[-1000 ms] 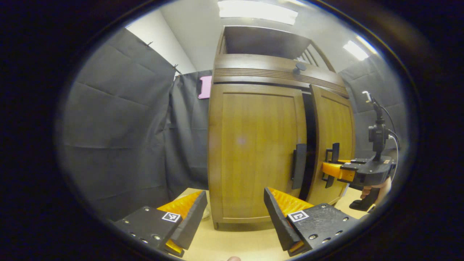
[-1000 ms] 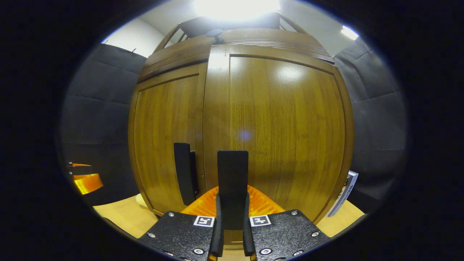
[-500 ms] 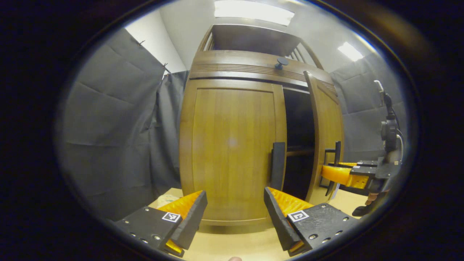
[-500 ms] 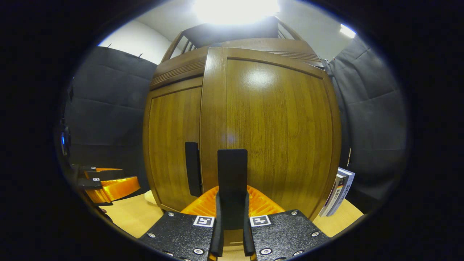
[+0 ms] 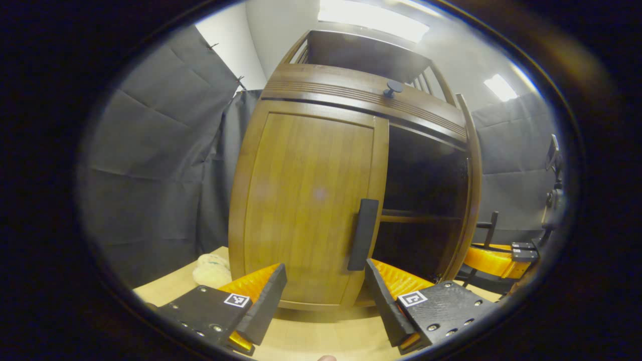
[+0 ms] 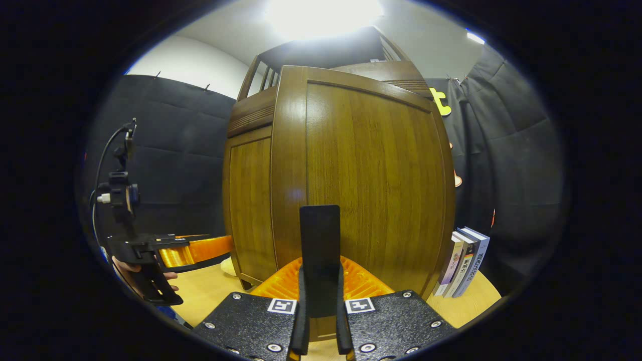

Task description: Open the right door of the double-door shoe cabinet with the right hand, and open the left door with the left hand.

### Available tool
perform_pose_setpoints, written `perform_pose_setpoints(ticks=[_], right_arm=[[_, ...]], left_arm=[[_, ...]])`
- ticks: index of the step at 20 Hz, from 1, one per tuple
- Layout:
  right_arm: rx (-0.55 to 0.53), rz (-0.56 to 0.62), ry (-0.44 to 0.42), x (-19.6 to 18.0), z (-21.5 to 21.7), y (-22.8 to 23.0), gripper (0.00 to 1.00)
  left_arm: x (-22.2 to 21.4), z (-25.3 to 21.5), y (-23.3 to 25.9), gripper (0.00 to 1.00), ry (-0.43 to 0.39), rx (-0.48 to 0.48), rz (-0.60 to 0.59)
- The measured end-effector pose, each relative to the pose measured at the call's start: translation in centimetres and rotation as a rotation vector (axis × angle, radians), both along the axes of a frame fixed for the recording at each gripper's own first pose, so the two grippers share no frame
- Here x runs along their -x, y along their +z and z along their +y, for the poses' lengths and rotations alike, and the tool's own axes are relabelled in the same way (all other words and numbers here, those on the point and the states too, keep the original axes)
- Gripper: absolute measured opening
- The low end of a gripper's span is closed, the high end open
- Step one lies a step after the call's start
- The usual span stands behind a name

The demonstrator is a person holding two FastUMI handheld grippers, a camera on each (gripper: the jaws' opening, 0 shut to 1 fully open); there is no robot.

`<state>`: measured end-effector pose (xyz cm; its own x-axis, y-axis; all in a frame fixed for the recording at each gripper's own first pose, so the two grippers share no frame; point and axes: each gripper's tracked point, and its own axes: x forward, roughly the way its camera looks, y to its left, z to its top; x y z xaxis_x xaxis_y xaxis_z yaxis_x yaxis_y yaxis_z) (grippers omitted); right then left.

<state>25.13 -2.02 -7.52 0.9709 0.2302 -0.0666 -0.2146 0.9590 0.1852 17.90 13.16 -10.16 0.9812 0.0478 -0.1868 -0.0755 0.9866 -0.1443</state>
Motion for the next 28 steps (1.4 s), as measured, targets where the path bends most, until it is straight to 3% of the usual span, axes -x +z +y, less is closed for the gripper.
perform_pose_setpoints(ticks=[5,8,10,11,13,18,21,22,23,24,25,26,28], right_arm=[[-0.046,-0.035,0.005,0.8,-0.9,0.7,0.21],[-0.074,-0.047,-0.017,1.3,-2.0,0.9,0.21],[-0.068,-0.049,-0.043,1.5,-2.2,1.3,0.22],[-0.071,-0.049,-0.057,1.6,-2.0,1.4,0.21],[-0.088,-0.047,-0.084,2.0,-2.3,1.4,0.2],[-0.069,-0.028,-0.189,2.7,-5.1,1.1,0.2],[-0.08,-0.02,-0.242,2.9,-6.9,0.7,0.16],[-0.101,-0.023,-0.239,2.7,-6.8,0.8,0.08],[-0.12,-0.023,-0.231,2.8,-6.6,0.8,0.05],[-0.128,-0.023,-0.224,2.7,-6.7,0.7,0.1],[-0.125,-0.028,-0.216,2.7,-6.7,0.8,0.04],[-0.119,-0.025,-0.211,2.8,-7.0,0.7,0.1],[-0.114,-0.026,-0.212,2.9,-7.2,0.7,0.1]], left_arm=[[-0.2,-1.5,1.1,0.86,-0.007,-0.041,-0.003],[-0.5,-1.5,0.9,0.93,-0.016,-0.027,-0.005],[-0.5,-1.1,0.5,0.96,-0.029,-0.001,-0.008],[-0.5,-0.9,0.4,0.86,-0.037,0.014,-0.008],[-0.7,-0.7,0.2,0.94,-0.065,0.052,0.008],[-1.0,-0.6,0.2,0.87,-0.079,0.063,0.027],[-1.1,-0.8,0.4,0.91,-0.087,0.062,0.043],[-1.2,-0.6,0.4,0.86,-0.09,0.065,0.048],[-1.3,-0.5,0.4,0.91,-0.09,0.063,0.051],[-1.3,-0.5,0.4,0.91,-0.088,0.059,0.054],[-1.3,-0.6,0.4,0.91,-0.084,0.051,0.056],[-1.2,-0.8,0.4,0.95,-0.08,0.043,0.059],[-1.2,-1.0,0.5,0.95,-0.067,0.029,0.063]])
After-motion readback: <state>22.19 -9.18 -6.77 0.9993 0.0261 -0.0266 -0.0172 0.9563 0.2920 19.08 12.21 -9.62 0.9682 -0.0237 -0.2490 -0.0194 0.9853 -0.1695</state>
